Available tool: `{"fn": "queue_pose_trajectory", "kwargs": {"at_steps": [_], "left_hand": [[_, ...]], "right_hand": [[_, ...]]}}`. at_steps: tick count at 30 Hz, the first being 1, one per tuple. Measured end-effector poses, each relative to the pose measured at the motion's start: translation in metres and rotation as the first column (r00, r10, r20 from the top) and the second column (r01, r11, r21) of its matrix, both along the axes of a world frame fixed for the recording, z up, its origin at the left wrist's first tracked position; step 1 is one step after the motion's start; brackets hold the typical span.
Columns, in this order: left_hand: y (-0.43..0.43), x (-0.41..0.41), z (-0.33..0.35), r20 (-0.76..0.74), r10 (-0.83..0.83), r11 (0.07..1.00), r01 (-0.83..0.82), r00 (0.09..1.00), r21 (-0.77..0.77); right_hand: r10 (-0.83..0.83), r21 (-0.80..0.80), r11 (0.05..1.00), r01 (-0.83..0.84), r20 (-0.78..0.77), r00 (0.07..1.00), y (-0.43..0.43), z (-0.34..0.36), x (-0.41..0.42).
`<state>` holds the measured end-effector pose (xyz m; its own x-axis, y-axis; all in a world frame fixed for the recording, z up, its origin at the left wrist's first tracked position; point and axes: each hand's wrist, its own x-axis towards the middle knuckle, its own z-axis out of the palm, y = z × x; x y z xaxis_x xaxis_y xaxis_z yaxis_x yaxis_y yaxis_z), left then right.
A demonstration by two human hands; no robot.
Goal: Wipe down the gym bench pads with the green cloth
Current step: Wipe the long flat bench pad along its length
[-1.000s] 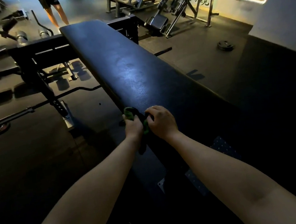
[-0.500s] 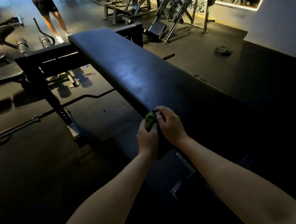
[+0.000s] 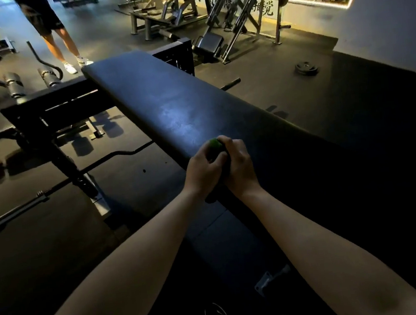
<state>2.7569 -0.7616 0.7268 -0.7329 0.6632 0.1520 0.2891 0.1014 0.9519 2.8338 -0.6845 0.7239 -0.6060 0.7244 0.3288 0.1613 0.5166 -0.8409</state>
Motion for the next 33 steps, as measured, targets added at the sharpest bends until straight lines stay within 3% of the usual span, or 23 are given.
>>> {"fn": "queue_pose_trajectory", "kwargs": {"at_steps": [3, 6, 10, 16, 20, 24, 26, 33], "left_hand": [[0.01, -0.033, -0.012, -0.197, -0.046, 0.992, 0.021, 0.979, -0.123], [0.012, -0.079, -0.038, -0.422, -0.127, 0.947, -0.017, 0.898, -0.321], [0.011, -0.099, -0.058, -0.526, -0.295, 0.844, -0.041, 0.798, -0.535], [0.008, -0.125, -0.066, -0.587, -0.436, 0.82, 0.032, 0.682, -0.572], [-0.003, -0.144, -0.074, -0.632, -0.493, 0.843, 0.15, 0.598, -0.517], [-0.008, -0.165, -0.073, -0.632, -0.594, 0.801, 0.296, 0.498, -0.52], [-0.008, -0.174, -0.072, -0.637, -0.624, 0.781, 0.327, 0.453, -0.533], [-0.009, -0.192, -0.064, -0.604, -0.734, 0.678, 0.402, 0.312, -0.616]], "right_hand": [[-0.128, 0.124, 0.986, 0.111, 0.137, 0.982, 0.033, -0.013, -0.01], [-0.274, 0.212, 0.953, 0.215, 0.31, 0.91, 0.06, -0.022, -0.014], [-0.353, 0.316, 0.924, 0.216, 0.483, 0.801, 0.056, -0.03, -0.023], [-0.395, 0.417, 0.89, 0.185, 0.501, 0.77, -0.008, -0.041, -0.061], [-0.49, 0.527, 0.825, 0.205, 0.486, 0.724, -0.037, -0.054, -0.082], [-0.598, 0.639, 0.73, 0.242, 0.426, 0.679, -0.059, -0.062, -0.075], [-0.675, 0.664, 0.682, 0.307, 0.41, 0.613, -0.068, -0.066, -0.059], [-0.926, 0.563, 0.363, 0.742, 0.304, 0.222, -0.094, -0.069, -0.011]]}}
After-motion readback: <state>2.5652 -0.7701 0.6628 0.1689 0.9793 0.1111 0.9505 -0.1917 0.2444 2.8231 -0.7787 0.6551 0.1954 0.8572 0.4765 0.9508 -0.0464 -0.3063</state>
